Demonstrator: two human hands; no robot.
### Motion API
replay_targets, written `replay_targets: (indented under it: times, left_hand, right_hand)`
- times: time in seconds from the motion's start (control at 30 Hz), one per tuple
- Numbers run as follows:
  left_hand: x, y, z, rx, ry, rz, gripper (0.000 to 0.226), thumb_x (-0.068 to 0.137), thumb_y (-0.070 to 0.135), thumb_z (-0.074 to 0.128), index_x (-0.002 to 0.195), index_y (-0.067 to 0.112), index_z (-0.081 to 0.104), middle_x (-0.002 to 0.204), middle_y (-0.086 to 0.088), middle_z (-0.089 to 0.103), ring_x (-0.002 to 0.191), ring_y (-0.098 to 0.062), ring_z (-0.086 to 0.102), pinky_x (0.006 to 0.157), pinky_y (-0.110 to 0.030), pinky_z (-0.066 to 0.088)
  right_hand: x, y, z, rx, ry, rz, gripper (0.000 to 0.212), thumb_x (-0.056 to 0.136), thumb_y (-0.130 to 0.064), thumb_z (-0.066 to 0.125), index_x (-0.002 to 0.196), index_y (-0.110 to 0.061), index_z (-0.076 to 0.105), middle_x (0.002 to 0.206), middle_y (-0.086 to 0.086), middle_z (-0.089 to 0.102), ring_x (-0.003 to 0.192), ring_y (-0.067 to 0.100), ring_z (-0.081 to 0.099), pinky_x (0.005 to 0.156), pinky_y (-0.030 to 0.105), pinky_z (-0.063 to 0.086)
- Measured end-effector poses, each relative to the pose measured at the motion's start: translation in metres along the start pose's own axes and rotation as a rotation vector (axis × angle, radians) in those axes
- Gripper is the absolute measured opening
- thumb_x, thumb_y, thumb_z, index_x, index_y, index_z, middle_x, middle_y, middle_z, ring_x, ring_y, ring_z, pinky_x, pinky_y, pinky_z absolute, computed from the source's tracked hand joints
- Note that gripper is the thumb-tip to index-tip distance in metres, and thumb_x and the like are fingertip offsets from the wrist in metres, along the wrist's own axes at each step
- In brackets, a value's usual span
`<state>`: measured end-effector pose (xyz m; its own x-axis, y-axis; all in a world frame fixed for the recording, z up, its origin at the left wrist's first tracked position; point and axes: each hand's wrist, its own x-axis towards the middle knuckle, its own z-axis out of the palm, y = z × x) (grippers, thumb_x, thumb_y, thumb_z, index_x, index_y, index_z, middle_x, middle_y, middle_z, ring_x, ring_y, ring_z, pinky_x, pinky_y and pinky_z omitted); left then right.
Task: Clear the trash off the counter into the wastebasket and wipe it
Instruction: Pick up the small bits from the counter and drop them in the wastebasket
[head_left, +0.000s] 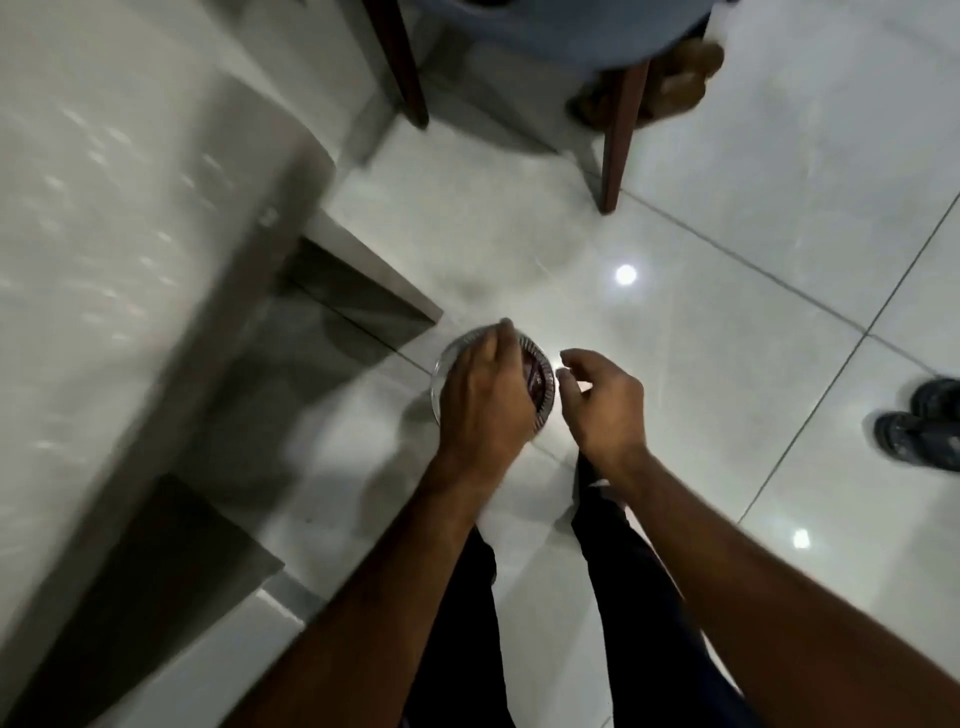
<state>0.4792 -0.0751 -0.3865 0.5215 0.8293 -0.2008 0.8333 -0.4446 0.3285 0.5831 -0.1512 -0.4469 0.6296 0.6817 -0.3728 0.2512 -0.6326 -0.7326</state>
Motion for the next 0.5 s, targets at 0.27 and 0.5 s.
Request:
replay_targets:
  times: [0.27, 0.5]
  left_hand:
    - [0.052, 0.027, -0.249, 0.012, 0.647, 0.238, 0.042, 0.097, 0.017, 0.050, 0.130, -0.008, 0.056, 0.127, -0.025, 0.064, 0.116, -0.036, 0.060, 0.102, -0.041, 0.049]
    - [0.140, -0.110, -0.355, 0.161, 0.406, -0.368, 0.070, 0.094, 0.039, 0.044, 0.140, -0.014, 0.037, 0.144, -0.036, 0.044, 0.135, -0.047, 0.041, 0.117, -0.051, 0.033]
  right_hand:
    - [0.015, -0.236, -0.094, 0.055, 0.250, -0.406, 0.027, 0.092, -0.020, 0.065, 0.116, -0.010, 0.071, 0.115, 0.007, 0.074, 0.104, 0.019, 0.068, 0.095, 0.024, 0.048]
    - [0.067, -0.424, -0.088, -0.034, 0.175, -0.723, 0.032, 0.092, -0.018, 0.063, 0.121, -0.005, 0.068, 0.120, 0.013, 0.071, 0.110, 0.028, 0.067, 0.098, 0.036, 0.051]
